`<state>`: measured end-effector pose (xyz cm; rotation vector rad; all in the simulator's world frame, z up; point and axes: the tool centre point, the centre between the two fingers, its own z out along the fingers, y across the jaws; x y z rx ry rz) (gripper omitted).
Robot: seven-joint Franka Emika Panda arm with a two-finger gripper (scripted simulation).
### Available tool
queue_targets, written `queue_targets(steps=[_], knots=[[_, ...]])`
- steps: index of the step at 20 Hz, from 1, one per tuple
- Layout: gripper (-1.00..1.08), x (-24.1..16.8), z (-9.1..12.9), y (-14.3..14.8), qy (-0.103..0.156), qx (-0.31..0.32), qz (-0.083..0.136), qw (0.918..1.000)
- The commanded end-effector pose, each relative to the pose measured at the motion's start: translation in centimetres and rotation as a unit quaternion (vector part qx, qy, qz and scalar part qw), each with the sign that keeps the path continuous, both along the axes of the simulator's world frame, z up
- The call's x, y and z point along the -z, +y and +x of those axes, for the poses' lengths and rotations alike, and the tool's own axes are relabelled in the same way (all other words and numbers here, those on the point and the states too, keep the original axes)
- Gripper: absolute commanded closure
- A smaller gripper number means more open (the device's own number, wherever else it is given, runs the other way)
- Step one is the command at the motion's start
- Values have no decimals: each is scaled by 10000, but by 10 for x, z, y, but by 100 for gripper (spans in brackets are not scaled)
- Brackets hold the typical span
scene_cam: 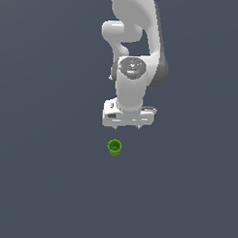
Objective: Pick up the object and move it to a goal position.
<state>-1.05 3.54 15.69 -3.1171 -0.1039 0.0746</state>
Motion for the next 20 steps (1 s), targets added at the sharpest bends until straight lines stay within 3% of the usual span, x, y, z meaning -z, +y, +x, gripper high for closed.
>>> queue_targets(steps=[1,10,20], knots=[[-92,0,0,0,0,0,0,10000],[-92,-16,12,16,-196,144,94,9997],[-92,-15,12,15,-192,209,92,9996]])
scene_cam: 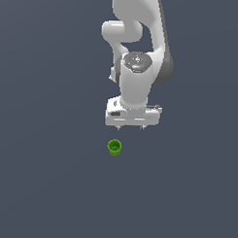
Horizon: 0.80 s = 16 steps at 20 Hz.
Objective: Pick up the object and move it to a goal position.
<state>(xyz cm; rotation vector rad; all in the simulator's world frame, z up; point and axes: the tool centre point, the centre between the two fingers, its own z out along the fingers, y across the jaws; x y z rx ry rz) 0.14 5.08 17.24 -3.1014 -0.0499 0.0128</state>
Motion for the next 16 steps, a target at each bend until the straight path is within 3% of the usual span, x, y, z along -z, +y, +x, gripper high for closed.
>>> queue_targets(steps=[1,10,16], knots=[[-92,1,0,-1,3,71,1,10000],[-92,10,5,-7,33,729,-1,9973],[-92,20,9,-15,64,1481,-11,9889]])
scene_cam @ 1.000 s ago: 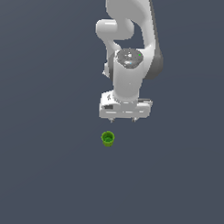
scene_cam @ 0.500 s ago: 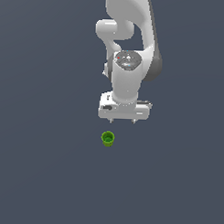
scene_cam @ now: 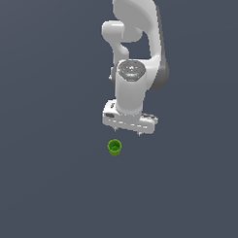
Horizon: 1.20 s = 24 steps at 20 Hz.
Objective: Pick up the object and move it to a goal position.
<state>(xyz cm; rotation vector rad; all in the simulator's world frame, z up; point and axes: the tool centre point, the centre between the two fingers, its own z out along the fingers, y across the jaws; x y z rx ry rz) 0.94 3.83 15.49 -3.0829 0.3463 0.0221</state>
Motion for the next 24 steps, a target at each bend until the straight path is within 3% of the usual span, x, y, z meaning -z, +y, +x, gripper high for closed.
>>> queue_targets(steps=[1,6,12,17,24], knots=[[-92,5,2,-4,15,359,-7,9994],[-92,15,6,-12,41,1111,-27,9938],[-92,27,11,-21,64,2001,-61,9797],[-92,37,15,-30,74,2728,-96,9620],[-92,50,20,-41,72,3668,-149,9301]])
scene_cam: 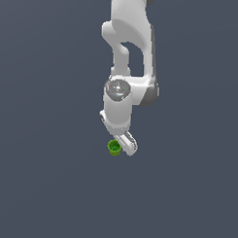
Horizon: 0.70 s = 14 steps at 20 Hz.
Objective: Pick up the object and move it to a goal position.
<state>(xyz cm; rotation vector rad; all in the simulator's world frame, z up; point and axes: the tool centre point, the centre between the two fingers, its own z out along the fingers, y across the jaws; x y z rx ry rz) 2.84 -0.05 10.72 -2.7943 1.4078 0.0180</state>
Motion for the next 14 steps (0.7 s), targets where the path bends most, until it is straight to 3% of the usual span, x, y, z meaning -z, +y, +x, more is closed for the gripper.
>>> queue_targets(steps=[1,14], knots=[[-92,4,2,-4,-2,326,-22,9995],[-92,14,5,-14,-13,1156,-83,9933]])
